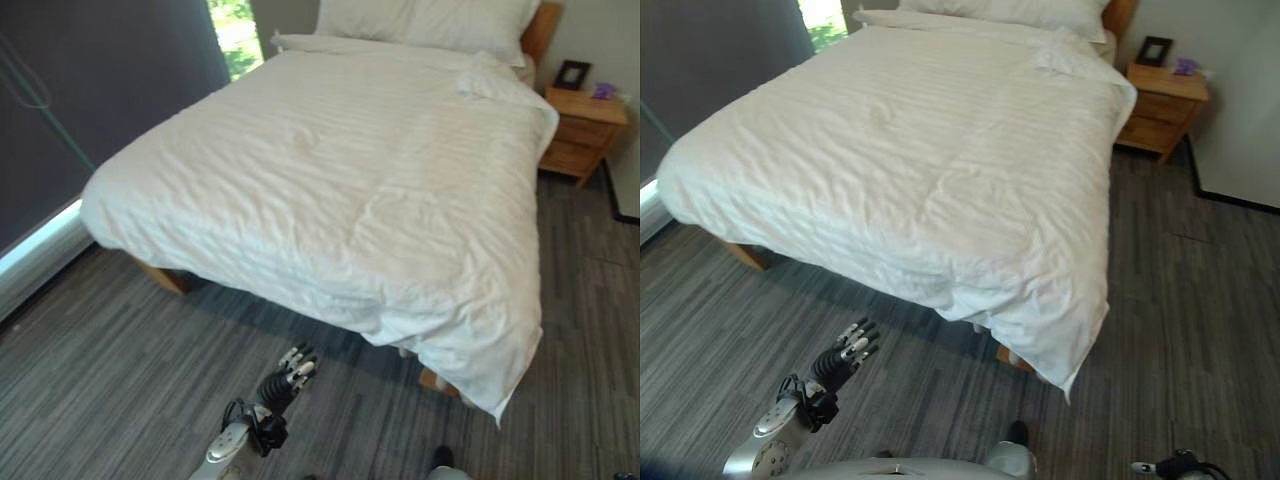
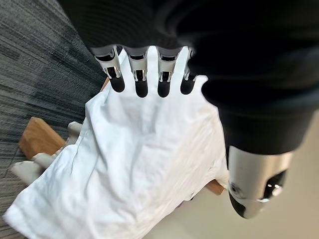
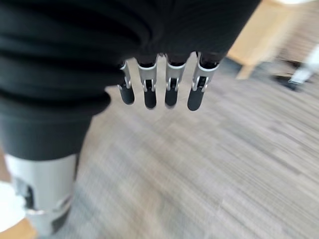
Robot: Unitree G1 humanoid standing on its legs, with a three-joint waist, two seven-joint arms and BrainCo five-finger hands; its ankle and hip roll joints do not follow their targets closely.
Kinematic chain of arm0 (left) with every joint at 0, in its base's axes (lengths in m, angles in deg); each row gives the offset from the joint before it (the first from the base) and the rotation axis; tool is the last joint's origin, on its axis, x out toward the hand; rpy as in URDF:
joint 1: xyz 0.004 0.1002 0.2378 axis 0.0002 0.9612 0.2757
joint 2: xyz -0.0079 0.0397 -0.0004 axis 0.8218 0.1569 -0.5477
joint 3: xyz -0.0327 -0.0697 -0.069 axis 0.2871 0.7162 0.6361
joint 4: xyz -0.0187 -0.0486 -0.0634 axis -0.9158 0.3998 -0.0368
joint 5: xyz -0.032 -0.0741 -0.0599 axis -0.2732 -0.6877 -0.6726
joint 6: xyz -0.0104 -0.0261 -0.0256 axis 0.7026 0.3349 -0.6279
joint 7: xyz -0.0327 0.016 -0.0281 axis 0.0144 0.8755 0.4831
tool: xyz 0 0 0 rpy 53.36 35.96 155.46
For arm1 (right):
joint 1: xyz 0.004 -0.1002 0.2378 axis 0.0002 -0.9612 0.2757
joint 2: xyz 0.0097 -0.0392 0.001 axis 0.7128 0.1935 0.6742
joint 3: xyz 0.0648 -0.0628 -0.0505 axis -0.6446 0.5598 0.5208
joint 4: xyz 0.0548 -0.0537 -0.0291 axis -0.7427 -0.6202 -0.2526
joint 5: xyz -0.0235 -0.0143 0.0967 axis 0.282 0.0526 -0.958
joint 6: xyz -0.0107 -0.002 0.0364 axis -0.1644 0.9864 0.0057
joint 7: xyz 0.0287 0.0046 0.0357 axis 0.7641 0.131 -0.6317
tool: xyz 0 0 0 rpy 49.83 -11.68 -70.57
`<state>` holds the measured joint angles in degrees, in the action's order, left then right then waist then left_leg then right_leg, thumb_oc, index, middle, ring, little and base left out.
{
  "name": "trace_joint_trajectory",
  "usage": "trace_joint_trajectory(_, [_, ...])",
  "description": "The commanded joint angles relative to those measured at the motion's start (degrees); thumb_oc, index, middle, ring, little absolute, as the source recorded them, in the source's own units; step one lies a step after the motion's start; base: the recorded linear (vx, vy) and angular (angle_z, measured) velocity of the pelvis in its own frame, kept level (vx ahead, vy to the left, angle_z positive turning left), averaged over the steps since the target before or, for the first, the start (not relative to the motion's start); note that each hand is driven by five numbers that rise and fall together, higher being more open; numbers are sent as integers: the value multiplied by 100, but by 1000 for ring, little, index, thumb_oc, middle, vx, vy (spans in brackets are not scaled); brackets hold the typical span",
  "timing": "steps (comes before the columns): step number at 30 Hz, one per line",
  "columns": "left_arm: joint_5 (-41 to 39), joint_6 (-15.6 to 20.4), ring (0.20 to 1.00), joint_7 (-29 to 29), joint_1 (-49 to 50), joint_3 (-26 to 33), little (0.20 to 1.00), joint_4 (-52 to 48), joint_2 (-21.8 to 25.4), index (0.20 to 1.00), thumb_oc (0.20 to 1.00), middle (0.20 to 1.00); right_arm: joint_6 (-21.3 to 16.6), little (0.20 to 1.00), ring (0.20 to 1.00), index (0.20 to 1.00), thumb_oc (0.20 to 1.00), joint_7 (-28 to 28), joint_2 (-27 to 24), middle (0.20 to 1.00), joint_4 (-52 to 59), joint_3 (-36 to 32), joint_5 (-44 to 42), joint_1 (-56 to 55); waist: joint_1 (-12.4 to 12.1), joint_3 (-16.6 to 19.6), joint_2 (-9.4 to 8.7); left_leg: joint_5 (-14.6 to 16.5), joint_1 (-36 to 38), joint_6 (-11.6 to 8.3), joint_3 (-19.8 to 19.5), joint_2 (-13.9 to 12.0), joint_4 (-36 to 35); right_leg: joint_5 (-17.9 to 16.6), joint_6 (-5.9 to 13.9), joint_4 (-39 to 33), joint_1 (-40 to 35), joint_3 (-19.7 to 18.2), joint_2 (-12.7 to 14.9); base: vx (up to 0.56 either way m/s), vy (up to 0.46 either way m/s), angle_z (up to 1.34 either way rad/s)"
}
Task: Making the bed.
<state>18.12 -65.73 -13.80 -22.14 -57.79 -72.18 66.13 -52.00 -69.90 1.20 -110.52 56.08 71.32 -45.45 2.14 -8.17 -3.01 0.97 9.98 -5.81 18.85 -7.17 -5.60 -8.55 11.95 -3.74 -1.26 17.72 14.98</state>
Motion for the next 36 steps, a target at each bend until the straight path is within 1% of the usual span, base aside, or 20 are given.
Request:
trace_joint_trajectory(1, [-222,228,1000,57,-160,207,1000,-423,6,1000,1000,1000,-363,1000,1000,1000,1000,309,-581,1000,2677,29,-427,472,23,-119,-199,120,168,98,-100,-71,60,-339,194,784,175,47,276,-58,71,-29])
trace_joint_trajectory(4, [-53,278,1000,213,-173,240,1000,-439,-1,1000,1000,1000,-475,1000,1000,1000,1000,389,-600,1000,4399,-223,-611,354,160,-192,-152,146,220,128,-83,-69,60,-462,269,1298,507,-186,270,-16,26,-27])
trace_joint_trajectory(6, [80,358,1000,332,-314,249,1000,-447,-20,1000,1000,1000,-874,1000,1000,1000,1000,456,-98,1000,5455,-299,-1553,511,314,-256,-62,253,323,117,-14,-111,60,-444,264,1287,830,-143,280,124,-91,-11])
trace_joint_trajectory(8, [101,347,1000,303,-338,251,1000,-492,14,1000,1000,1000,-937,1000,1000,1000,1000,399,62,1000,5584,-279,-1862,589,368,-266,-49,279,340,91,-11,-128,60,-410,215,1055,841,-63,245,185,-157,-3])
trace_joint_trajectory(10, [134,412,1000,268,-620,291,1000,-460,86,1000,1000,1000,-1361,1000,1000,1000,1000,211,804,1000,5395,-123,-3469,1087,411,-346,11,345,532,-111,-29,-318,60,-502,185,83,1175,-13,300,324,-312,-6])
trace_joint_trajectory(15, [117,534,1000,149,-1035,285,1000,-421,91,1000,1000,1000,-1624,1000,1000,1000,1000,-207,1388,1000,5125,7,-4988,1507,321,-292,-23,490,766,-324,-71,-447,60,-449,182,-119,1190,-109,371,223,-200,9])
trace_joint_trajectory(16, [116,589,1000,158,-1115,249,1000,-402,35,1000,1000,1000,-1708,586,586,586,586,-309,1595,586,5131,27,-5465,1630,294,-246,-26,495,836,-379,-75,-482,60,-488,161,-125,1095,-126,341,279,-232,4])
trace_joint_trajectory(17, [70,667,1000,195,-1185,258,1000,-415,-80,1000,1000,1000,-1797,533,533,533,533,-474,1821,533,5051,101,-5902,1791,297,-156,30,521,968,-451,-89,-576,60,-495,122,-123,994,-181,289,415,-324,4])
trace_joint_trajectory(18, [20,715,1000,191,-1179,238,1000,-430,-149,1000,1000,1000,-1835,200,200,200,200,-571,1964,200,4973,158,-6138,1942,300,-101,105,407,1080,-471,-167,-677,60,-467,65,-84,933,-232,213,501,-412,1])
trace_joint_trajectory(19, [-74,814,1000,192,-1198,248,1000,-381,-315,1000,1000,1000,-1956,200,200,200,200,-713,2142,200,4858,204,-6482,2118,220,-111,304,-96,768,-589,-326,-1021,953,-267,-133,-78,617,-214,-34,321,-290,7])
trace_joint_trajectory(20, [-74,816,1000,191,-1205,252,1000,-378,-314,1000,1000,1000,-1959,200,200,200,200,-718,2143,200,4851,205,-6486,2127,250,-91,294,-117,709,-594,-365,-1021,966,-280,-147,-86,638,-186,-23,257,-312,12])
trace_joint_trajectory(22, [-330,899,1000,206,-1372,195,1000,-367,-539,1000,1000,1000,-2132,200,200,200,200,-875,2338,200,4856,254,-6860,2213,19,-319,324,-1238,-195,-656,-625,-1459,2670,90,-567,-126,25,72,-218,224,-317,20])
trace_joint_trajectory(24, [-483,909,1000,206,-1400,165,1000,-403,-598,1000,1000,1000,-2136,200,200,200,200,-974,2433,200,4947,306,-7074,2157,-45,-374,252,-1200,-368,-557,-574,-1392,2869,190,-635,-126,-86,96,-228,258,-240,17])
trace_joint_trajectory(25, [-617,897,1000,218,-1382,141,1000,-399,-689,1000,1000,1000,-2138,200,200,200,200,-1012,2488,200,5015,370,-7190,2128,-119,-406,218,-943,-597,-461,-619,-1114,2986,292,-639,-126,-144,2,-237,379,-226,0])
trace_joint_trajectory(27, [-1534,870,1000,137,-1329,182,1000,-373,-1163,1000,1000,1000,-2059,200,200,200,200,-1174,2797,200,5021,581,-7357,2042,-380,-474,179,-97,-1236,-226,-1056,-123,2630,475,-607,-126,-217,-337,-374,392,-108,-12])
trace_joint_trajectory(29, [-1784,897,200,159,-1398,179,200,-342,-1298,200,200,200,-2093,200,200,200,200,-1237,2897,200,5025,649,-7406,2018,-434,-479,165,-33,-1278,-164,-1075,-17,2273,512,-580,-126,-209,-405,-408,353,9,-57])
trace_joint_trajectory(30, [-2167,1097,200,321,-1863,2,200,-155,-1635,200,200,200,-2159,200,200,200,200,-1262,3057,200,5021,877,-7449,1948,-603,-560,339,-667,-1388,-188,-1480,55,779,690,-537,-126,-444,-625,-739,457,44,-67])
trace_joint_trajectory(31, [-2293,1173,200,378,-2062,-23,200,-92,-1719,200,200,200,-2185,200,200,200,200,-1240,3107,200,4961,934,-7495,1972,-669,-575,363,-823,-1516,-230,-1725,100,453,728,-552,-126,-452,-729,-838,467,40,-45])
trace_joint_trajectory(33, [-2574,1283,200,451,-2447,-155,200,-30,-1917,200,200,200,-2216,200,200,200,200,-1276,3278,200,4922,984,-7753,2026,-710,-677,392,-960,-1662,-319,-2054,138,156,887,-620,-126,-612,-902,-978,207,-10,-53])
trace_joint_trajectory(36, [-2628,1255,200,407,-2566,-287,200,121,-1987,200,200,200,-2180,200,200,200,200,-1408,3385,200,4869,1074,-7824,1942,-625,-659,536,-1007,-1482,-301,-2068,69,60,1020,-689,-126,-754,-1025,-1170,210,38,-106])
